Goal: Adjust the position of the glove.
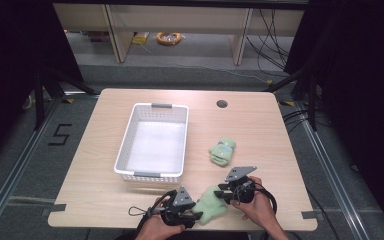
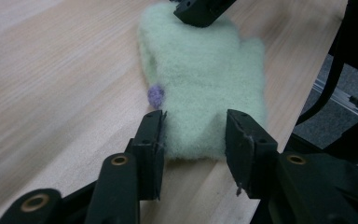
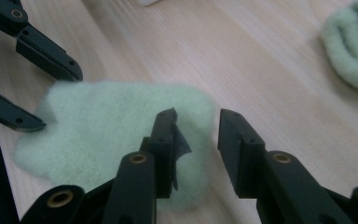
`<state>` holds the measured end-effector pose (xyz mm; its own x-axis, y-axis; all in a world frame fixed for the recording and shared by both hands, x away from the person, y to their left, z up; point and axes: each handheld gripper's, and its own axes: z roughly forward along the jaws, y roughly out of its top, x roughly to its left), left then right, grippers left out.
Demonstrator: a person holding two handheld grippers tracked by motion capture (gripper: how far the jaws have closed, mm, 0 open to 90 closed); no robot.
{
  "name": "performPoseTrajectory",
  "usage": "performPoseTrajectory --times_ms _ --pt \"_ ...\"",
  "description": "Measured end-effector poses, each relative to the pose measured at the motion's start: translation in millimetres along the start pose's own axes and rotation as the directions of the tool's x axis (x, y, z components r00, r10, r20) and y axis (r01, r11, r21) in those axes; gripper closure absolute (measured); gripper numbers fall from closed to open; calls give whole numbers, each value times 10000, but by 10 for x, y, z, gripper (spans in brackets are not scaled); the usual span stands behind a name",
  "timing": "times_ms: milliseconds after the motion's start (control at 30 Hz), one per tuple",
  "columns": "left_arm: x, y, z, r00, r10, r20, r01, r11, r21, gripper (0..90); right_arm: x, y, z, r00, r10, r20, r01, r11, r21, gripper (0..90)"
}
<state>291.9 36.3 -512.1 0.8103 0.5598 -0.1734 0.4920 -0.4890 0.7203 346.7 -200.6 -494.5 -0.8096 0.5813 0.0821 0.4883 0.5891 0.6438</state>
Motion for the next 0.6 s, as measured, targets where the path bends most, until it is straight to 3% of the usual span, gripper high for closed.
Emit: performPoseTrajectory --times_ms 267,367,400,467,500,533,600 --pt "37 -14 11 9996 -297 38 298 9994 -163 712 -6 -35 3 9989 370 -274 -366 9992 147 793" --pt "55 -13 -3 9999 -130 61 131 9997 -199 783 -8 -55 -4 9984 348 -437 -347 9994 19 856" --pt "50 -6 -8 9999 -154 5 154 9993 -346 793 -7 -63 -26 9979 431 -493 -432 9991 -25 868" --pt "65 -5 -10 9998 -143 -161 139 9997 -207 795 -2 -67 -28 9974 497 -528 -505 9986 -131 871" --pt "64 1 -18 9998 -184 -63 183 9994 -284 797 1 -66 -48 9969 517 -597 -527 9985 -153 873" --pt "81 16 -40 10000 66 -12 -66 9998 -181 798 12 -68 -55 9964 587 -614 -607 9977 -315 874" --pt "94 52 -48 10000 -80 -13 79 9989 -460 798 24 -63 -144 9972 526 -539 -553 9973 -487 874"
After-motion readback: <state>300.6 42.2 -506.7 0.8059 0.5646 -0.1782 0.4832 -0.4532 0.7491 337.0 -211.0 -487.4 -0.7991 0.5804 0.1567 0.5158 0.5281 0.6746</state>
